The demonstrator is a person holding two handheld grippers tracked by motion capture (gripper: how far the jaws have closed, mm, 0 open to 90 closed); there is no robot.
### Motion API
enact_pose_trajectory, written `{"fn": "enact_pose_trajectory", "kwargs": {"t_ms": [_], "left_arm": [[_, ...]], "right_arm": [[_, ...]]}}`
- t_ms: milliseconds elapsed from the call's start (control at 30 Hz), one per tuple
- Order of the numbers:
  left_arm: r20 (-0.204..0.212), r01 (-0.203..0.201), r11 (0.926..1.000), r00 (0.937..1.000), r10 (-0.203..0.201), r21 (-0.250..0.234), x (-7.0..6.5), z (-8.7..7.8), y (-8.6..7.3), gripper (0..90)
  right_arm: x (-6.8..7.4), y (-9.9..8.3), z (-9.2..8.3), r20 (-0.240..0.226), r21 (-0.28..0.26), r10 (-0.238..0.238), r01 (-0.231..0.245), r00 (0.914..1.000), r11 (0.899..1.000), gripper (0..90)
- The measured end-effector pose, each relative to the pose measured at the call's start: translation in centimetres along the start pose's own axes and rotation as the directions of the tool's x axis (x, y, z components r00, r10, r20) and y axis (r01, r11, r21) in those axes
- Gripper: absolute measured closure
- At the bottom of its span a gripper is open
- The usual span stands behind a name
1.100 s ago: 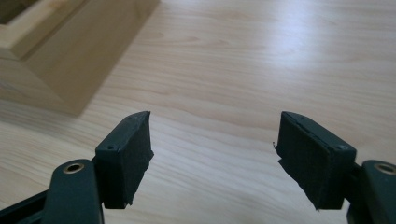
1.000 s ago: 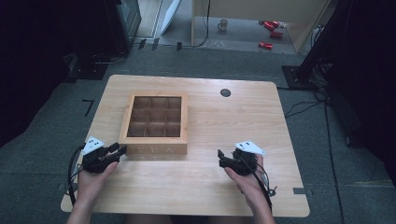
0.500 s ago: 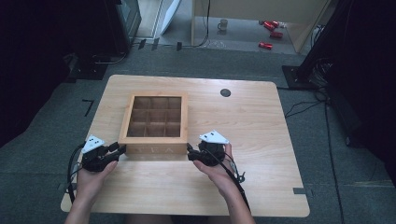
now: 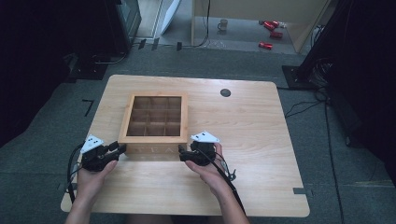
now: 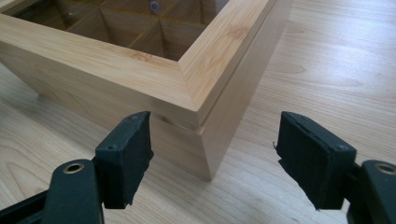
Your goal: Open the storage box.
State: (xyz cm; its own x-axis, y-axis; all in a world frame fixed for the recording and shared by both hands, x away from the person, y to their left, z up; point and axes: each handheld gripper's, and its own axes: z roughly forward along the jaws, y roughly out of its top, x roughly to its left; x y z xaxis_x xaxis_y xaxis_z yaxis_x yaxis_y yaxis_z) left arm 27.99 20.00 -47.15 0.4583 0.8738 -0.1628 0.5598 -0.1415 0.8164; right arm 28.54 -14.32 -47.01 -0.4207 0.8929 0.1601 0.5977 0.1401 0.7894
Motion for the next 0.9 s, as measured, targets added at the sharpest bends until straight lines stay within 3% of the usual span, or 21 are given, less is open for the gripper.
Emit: {"fn": "enact_pose_trajectory", "kwargs": {"t_ms": [333,600,733,900], "left_arm": [[-0.001,0.000,1.0000,1.0000,0.000,-0.003,0.0,0.0,0.1,64.3],[0.001,0.001,0.9999,1.0000,-0.001,-0.013,0.0,0.0,0.1,64.2],[-0.003,0.004,0.9998,1.0000,-0.004,-0.018,0.0,-0.1,-0.3,58.6],[0.012,0.063,0.9977,0.9980,-0.062,-0.025,1.1,-0.8,-1.2,54.9]], "right_arm": [[0.6,0.1,1.1,-0.014,-0.004,0.013,-0.013,0.9998,1.000,27.2],[0.9,0.3,1.2,-0.016,-0.029,-0.004,0.004,0.9999,1.000,28.6],[1.0,0.3,1.3,-0.020,-0.022,-0.011,0.011,0.9997,1.000,29.3],[1.3,0.3,1.2,-0.019,-0.029,-0.032,0.031,0.9993,0.999,29.2]]}}
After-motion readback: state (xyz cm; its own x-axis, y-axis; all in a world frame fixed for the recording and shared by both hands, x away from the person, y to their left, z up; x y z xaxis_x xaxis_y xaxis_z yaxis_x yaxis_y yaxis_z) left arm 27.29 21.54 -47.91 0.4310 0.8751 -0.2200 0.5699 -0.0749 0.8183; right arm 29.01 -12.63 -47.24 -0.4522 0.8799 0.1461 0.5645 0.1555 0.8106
